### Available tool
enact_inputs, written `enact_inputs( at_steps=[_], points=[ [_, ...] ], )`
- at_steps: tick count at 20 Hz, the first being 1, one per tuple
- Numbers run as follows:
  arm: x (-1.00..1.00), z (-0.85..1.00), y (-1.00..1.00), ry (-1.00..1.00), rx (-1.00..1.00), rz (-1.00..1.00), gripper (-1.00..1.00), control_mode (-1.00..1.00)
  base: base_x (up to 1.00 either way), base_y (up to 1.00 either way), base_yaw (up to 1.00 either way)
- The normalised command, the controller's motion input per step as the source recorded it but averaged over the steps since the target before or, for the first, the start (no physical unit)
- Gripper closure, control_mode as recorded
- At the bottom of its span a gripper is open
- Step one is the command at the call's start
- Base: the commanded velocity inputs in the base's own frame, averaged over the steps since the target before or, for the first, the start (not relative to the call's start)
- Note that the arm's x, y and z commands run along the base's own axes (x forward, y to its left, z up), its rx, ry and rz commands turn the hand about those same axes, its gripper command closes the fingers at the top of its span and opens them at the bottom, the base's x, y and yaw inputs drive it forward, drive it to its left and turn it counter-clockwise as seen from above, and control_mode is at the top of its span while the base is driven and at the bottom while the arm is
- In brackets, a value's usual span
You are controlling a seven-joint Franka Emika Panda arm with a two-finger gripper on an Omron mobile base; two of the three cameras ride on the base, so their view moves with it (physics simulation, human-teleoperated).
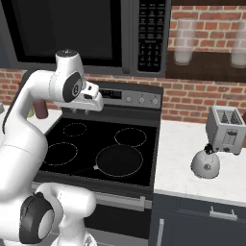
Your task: Pick the kettle from the counter and place it on a stove burner. Then turn the burner on.
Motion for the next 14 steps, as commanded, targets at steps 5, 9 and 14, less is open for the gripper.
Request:
enact_inputs(
  at_steps=[5, 9, 14],
  points=[
    [0.0, 0.0, 0.0, 0.0, 0.0, 0.0, -1.0, -1.0, 0.0, 0.0, 0.0],
    [0.0, -0.1, 0.0, -0.01, 0.0, -0.02, -1.0, -1.0, 0.0, 0.0, 0.0],
    [-0.04, 0.0, -0.14, -0.02, 0.0, -0.01, -1.0, -1.0, 0.0, 0.0, 0.0]
  ],
)
